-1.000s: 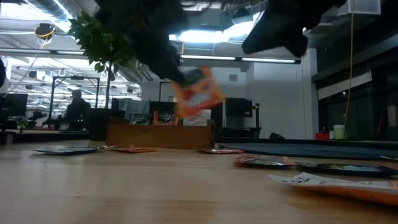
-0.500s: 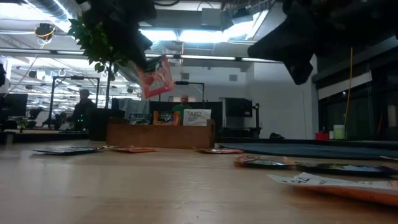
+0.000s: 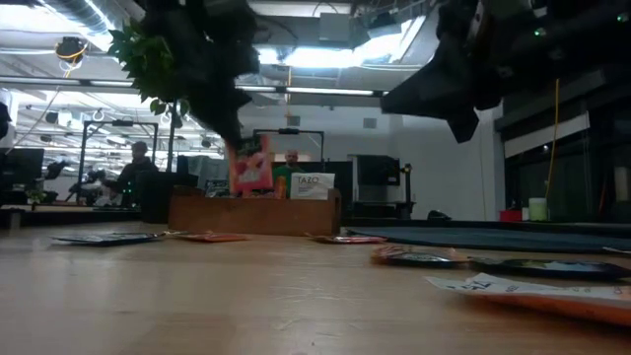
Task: Pick & Place Tea
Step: Put the orange tea bag into the middle section of the wooden organizer
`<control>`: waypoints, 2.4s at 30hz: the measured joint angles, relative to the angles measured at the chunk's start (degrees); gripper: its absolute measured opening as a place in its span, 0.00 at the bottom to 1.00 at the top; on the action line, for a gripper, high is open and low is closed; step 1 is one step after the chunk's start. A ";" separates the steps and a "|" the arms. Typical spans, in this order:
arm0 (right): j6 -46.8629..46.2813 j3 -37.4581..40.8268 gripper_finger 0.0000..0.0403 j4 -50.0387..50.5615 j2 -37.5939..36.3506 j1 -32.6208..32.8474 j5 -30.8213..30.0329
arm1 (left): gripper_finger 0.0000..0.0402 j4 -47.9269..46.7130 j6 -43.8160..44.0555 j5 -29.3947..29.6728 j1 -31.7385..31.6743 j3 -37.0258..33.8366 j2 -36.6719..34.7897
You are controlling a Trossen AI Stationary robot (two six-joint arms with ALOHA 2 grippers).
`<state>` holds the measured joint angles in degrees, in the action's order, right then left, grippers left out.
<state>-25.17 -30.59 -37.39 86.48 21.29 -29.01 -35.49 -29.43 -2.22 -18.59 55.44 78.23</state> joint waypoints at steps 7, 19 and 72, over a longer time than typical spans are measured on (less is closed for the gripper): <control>0.06 0.02 0.05 0.02 0.00 -0.76 0.04 | 0.00 -0.44 -2.35 0.24 -2.41 3.54 5.16; -0.22 0.02 0.05 2.38 0.07 -0.77 0.14 | 0.00 -1.54 -4.39 2.52 -2.91 5.38 9.44; -0.21 0.02 0.05 3.26 0.04 -0.77 0.09 | 0.03 1.06 -2.86 5.70 -1.60 4.02 11.80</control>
<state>-25.37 -30.57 -34.13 86.52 20.51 -28.93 -34.43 -32.29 3.49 -20.18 59.46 90.04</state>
